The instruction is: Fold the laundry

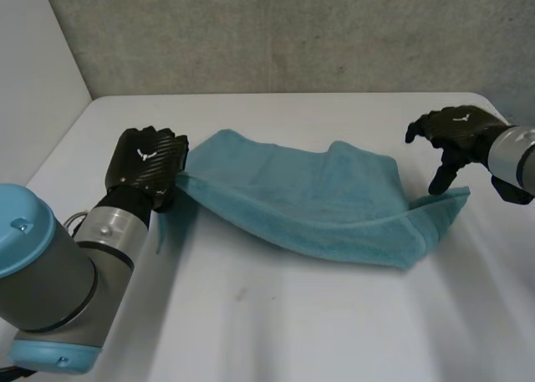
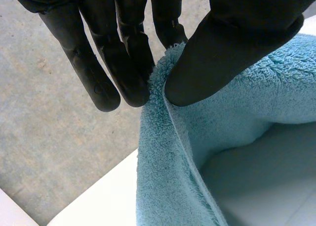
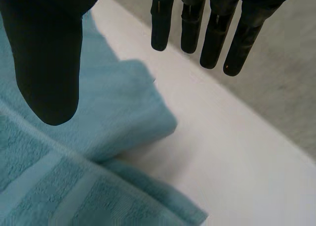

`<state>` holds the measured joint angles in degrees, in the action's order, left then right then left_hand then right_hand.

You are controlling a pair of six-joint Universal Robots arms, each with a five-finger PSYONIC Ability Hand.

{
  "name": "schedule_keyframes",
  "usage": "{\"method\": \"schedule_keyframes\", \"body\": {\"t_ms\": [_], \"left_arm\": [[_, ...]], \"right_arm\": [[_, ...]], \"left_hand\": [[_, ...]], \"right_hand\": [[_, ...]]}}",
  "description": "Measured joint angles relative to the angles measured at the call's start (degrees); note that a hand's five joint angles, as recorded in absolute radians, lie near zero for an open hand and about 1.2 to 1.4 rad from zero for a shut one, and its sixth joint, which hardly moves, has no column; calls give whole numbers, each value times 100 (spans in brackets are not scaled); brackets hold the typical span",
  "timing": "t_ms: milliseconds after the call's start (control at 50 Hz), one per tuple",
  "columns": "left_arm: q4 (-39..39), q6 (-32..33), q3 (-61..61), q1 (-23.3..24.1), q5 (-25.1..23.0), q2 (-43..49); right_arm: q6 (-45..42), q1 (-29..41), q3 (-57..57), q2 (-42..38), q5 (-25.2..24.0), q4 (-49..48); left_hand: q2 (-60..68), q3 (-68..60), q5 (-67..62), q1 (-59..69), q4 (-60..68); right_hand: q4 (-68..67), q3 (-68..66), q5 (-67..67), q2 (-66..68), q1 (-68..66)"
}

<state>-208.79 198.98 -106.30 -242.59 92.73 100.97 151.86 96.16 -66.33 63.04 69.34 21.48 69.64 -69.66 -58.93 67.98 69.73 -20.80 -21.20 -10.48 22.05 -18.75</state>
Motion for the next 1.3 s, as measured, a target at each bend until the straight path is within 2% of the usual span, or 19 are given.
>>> {"method": "schedule_keyframes", "body": {"t_ms": [60, 180, 300, 400, 480, 840, 1120, 1300], "left_arm": [[-2, -1, -64, 8, -1, -49], [-4, -6, -125, 10, -1, -125], [-5, -5, -133, 10, -4, -157], [-11, -1, -124, -6, -9, -156], [-16, 0, -111, -55, -14, -142], [-28, 19, -49, -353, -18, 4], [-20, 21, -18, -388, -18, 128], [-13, 10, -25, -385, -14, 127]], "right_arm": [[-248, -35, 789, -678, -127, 705], [-683, -51, 1610, -1493, -173, 1384], [-889, -67, 1910, -1938, -119, 1539], [-986, -86, 1909, -2175, -55, 1546], [-1003, -112, 1795, -2170, -36, 1526], [-1100, -439, 1188, -1920, -68, 1457], [-1139, -509, 133, -815, -171, 1154], [-1148, -590, -502, -669, -171, 689]], "left_hand": [[0, 0, 0, 0, 0], [0, 0, 0, 0, 0], [0, 0, 0, 0, 0], [0, 0, 0, 0, 0], [0, 0, 0, 0, 0], [0, 0, 0, 0, 0], [0, 0, 0, 0, 0], [0, 0, 0, 0, 0]], "right_hand": [[-5, -1, -8, 0, 0], [-12, -3, -20, 0, 0], [-61, -12, -136, 15, -21], [-1091, -1044, -1014, 981, -864], [-1628, -1598, -1517, 1520, -1176], [-1845, -1818, -1719, 1728, -1487], [-1845, -1841, -1745, 1728, -1487], [-1682, -1642, -1658, 1597, -1375]]}}
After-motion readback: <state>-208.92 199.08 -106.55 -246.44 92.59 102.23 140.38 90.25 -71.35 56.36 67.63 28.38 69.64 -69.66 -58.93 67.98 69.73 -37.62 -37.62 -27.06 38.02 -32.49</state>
